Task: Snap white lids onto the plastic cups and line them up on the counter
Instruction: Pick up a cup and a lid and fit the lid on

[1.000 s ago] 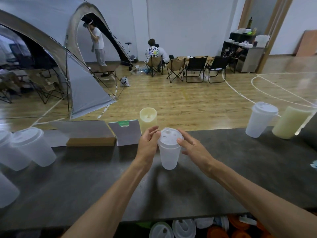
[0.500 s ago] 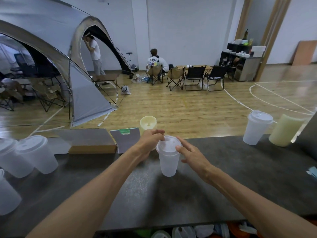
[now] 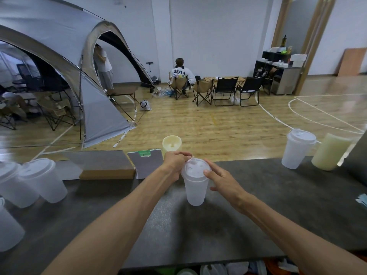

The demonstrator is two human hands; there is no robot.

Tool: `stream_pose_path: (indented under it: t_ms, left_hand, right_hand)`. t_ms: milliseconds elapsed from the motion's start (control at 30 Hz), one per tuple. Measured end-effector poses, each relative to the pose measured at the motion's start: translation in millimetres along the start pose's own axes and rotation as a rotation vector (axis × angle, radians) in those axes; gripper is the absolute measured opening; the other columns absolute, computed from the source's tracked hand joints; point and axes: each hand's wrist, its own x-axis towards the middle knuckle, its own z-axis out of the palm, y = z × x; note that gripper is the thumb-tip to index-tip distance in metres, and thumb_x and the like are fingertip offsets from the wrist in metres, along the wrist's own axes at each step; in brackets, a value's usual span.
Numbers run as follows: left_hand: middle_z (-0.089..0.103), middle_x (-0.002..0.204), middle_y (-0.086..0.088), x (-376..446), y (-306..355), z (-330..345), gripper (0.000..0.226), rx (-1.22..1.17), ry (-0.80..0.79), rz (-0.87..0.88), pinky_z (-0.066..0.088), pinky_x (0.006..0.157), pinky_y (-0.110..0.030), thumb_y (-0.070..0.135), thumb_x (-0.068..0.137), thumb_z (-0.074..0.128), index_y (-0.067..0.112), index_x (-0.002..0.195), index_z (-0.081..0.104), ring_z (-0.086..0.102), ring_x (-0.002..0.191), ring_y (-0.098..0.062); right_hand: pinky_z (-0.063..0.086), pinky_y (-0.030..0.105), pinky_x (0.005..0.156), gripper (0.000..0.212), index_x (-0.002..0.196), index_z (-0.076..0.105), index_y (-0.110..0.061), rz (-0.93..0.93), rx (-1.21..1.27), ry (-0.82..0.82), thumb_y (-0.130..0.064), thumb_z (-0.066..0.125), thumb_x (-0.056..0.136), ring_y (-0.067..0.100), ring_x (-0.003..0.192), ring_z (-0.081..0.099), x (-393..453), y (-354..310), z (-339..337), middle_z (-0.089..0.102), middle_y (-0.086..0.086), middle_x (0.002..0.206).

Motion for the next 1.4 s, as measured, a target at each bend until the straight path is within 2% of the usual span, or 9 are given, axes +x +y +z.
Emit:
stream_pose_path:
  t_ms: [200,400,567,733,867,1067,1167,1267,1400]
  left_hand:
    - [0.069,0.071,-0.007,6,-11,9,0.03,-0.039,0.164,0.018,0.06,0.069,-0.034,-0.009,0.083,0.063,0.013,0.064,0.071,0.068,0.072,-0.026]
    - [0.068,0.07,-0.008,5,-9,10,0.024,-0.109,0.234,0.084,0.059,0.074,-0.034,-0.006,0.087,0.063,0.011,0.072,0.07,0.064,0.07,-0.022]
    - [0.07,0.079,-0.003,-10,0,1,0.017,-0.096,-0.006,0.185,0.051,0.061,-0.017,-0.001,0.091,0.066,0.012,0.084,0.074,0.062,0.068,-0.007]
    - [0.072,0.081,0.001,-20,7,-10,0.014,0.17,-0.133,0.333,0.052,0.066,-0.014,-0.001,0.088,0.068,0.011,0.088,0.076,0.065,0.072,-0.004]
    - [0.074,0.083,0.008,-21,11,-11,0.013,0.3,-0.13,0.419,0.049,0.067,-0.007,0.001,0.087,0.072,0.01,0.092,0.078,0.065,0.068,0.008]
    - [0.077,0.099,0.0,-20,14,-11,0.017,0.411,-0.121,0.453,0.052,0.081,-0.011,0.005,0.088,0.072,0.01,0.103,0.079,0.069,0.089,-0.005]
    - [0.076,0.095,0.0,-19,22,-10,0.015,0.484,-0.144,0.381,0.053,0.086,-0.02,0.004,0.088,0.072,0.013,0.096,0.079,0.067,0.091,-0.009]
    - [0.069,0.082,-0.001,-17,33,-12,0.015,0.54,-0.201,0.263,0.047,0.068,-0.018,-0.001,0.086,0.067,0.011,0.084,0.077,0.057,0.074,-0.008]
    - [0.072,0.095,-0.01,-13,40,-18,0.011,0.629,-0.283,0.239,0.048,0.072,-0.022,0.002,0.088,0.068,0.005,0.092,0.078,0.057,0.081,-0.013]
  right_hand:
    - [0.048,0.026,0.08,0.043,0.102,0.053,-0.081,0.012,0.004,-0.008,-0.038,0.05,0.102,-0.01,0.11,0.056,0,1,-1,0.06,-0.05,0.105]
    - [0.05,0.027,0.08,0.035,0.109,0.052,-0.077,0.008,0.008,-0.003,-0.043,0.051,0.102,-0.011,0.11,0.054,0,3,-1,0.059,-0.05,0.108]
    - [0.05,0.028,0.079,0.038,0.138,0.048,-0.055,0.005,0.023,0.022,-0.043,0.051,0.102,-0.005,0.112,0.052,4,8,-2,0.052,-0.037,0.122]
    - [0.051,0.025,0.076,0.044,0.101,0.05,-0.08,0.018,-0.009,0.018,-0.037,0.049,0.103,-0.011,0.102,0.056,0,1,2,0.06,-0.05,0.099]
    - [0.052,0.025,0.076,0.042,0.102,0.049,-0.08,0.024,-0.007,0.028,-0.038,0.049,0.103,-0.008,0.102,0.057,0,0,3,0.058,-0.053,0.095]
    - [0.049,0.023,0.071,0.036,0.13,0.047,-0.062,0.012,0.011,0.051,-0.038,0.049,0.103,-0.006,0.102,0.055,3,4,3,0.054,-0.042,0.108]
    - [0.05,0.023,0.073,0.037,0.116,0.049,-0.071,0.024,0.009,0.04,-0.037,0.05,0.102,-0.01,0.101,0.058,2,4,2,0.059,-0.047,0.102]
    - [0.051,0.025,0.074,0.048,0.099,0.051,-0.083,0.018,-0.005,0.01,-0.035,0.049,0.102,-0.021,0.095,0.058,2,2,1,0.059,-0.052,0.097]
    - [0.051,0.024,0.074,0.049,0.098,0.051,-0.083,0.025,0.007,0.004,-0.034,0.049,0.101,-0.023,0.092,0.057,3,3,1,0.059,-0.052,0.096]
